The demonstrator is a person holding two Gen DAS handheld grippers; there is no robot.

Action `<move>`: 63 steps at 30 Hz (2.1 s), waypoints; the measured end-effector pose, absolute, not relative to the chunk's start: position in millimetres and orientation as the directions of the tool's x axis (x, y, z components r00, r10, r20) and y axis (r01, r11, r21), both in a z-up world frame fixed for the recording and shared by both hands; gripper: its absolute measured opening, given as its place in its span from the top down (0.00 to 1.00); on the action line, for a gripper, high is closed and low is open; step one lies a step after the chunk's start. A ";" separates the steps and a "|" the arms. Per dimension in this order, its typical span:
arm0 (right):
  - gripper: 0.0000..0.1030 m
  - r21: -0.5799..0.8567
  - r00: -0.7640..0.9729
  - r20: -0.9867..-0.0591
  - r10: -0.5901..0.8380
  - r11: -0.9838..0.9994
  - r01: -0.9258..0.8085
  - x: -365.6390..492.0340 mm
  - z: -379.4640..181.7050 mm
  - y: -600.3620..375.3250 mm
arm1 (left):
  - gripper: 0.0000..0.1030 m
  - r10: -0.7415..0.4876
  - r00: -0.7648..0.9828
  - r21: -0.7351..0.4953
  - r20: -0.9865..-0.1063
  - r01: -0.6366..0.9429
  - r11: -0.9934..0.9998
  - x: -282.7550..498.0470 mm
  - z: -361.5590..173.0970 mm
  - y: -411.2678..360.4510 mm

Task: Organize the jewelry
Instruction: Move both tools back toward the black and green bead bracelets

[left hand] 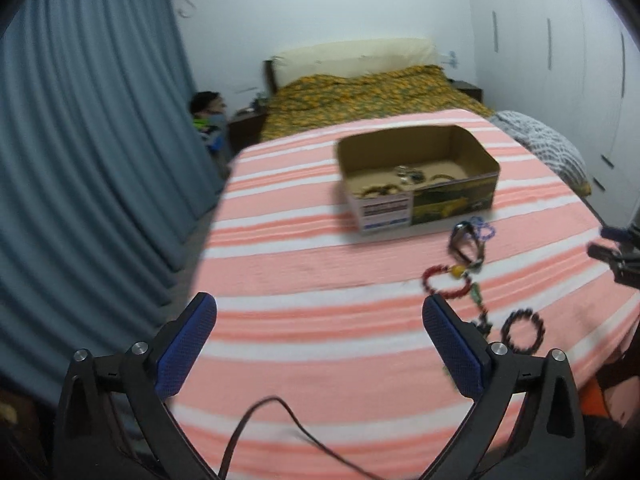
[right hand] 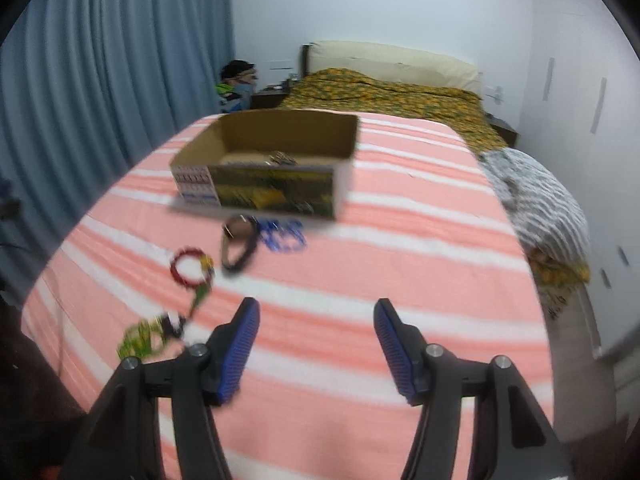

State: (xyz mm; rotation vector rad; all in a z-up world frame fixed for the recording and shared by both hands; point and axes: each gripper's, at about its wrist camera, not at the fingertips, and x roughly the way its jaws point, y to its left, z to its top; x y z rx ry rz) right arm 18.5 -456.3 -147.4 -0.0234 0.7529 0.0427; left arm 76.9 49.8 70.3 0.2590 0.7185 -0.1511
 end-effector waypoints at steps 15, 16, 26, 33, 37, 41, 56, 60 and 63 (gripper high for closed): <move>0.30 -0.070 0.747 -0.664 -0.041 0.998 -0.008 -42.9 -204.6 -413.2 | 0.01 -0.279 0.600 -0.166 -0.750 0.237 0.957 50.5 -56.4 10.5; 0.30 -0.046 0.760 -0.649 -0.008 0.998 -0.029 -45.4 -205.4 -412.7 | 0.01 -0.275 0.597 -0.149 -0.754 0.253 0.956 49.8 -60.1 3.9; 0.30 -0.002 0.735 -0.675 0.064 0.996 -0.089 -37.4 -223.8 -405.1 | 0.01 -0.313 0.534 -0.134 -0.786 0.347 0.928 51.8 -94.0 -27.0; 0.30 0.019 0.707 -0.701 0.090 0.994 -0.107 -28.9 -230.4 -407.3 | 0.01 -0.262 0.471 -0.068 -0.842 0.389 0.919 71.3 -118.8 -51.3; 0.30 0.039 0.686 -0.718 0.116 0.991 -0.127 -23.3 -235.8 -405.5 | 0.01 -0.206 0.494 0.001 -0.845 0.387 0.922 76.7 -126.4 -59.1; 0.30 0.050 0.672 -0.730 0.127 0.990 -0.132 -16.4 -238.5 -401.8 | 0.00 -0.211 0.502 -0.002 -0.839 0.385 0.923 78.9 -127.1 -57.9; 0.60 -0.024 0.656 -0.752 0.071 0.991 -0.135 8.3 -257.9 -379.5 | 0.00 -0.216 0.528 0.003 -0.821 0.382 0.924 74.3 -128.3 -56.5; 0.72 -0.039 0.655 -0.753 0.064 0.989 -0.141 6.9 -257.2 -381.4 | 0.00 -0.199 0.503 0.005 -0.841 0.375 0.927 76.5 -126.6 -60.1; 0.80 -0.051 0.655 -0.754 0.056 0.988 -0.144 5.7 -256.9 -381.6 | 0.13 -0.212 0.503 0.002 -0.838 0.391 0.920 74.2 -124.2 -62.7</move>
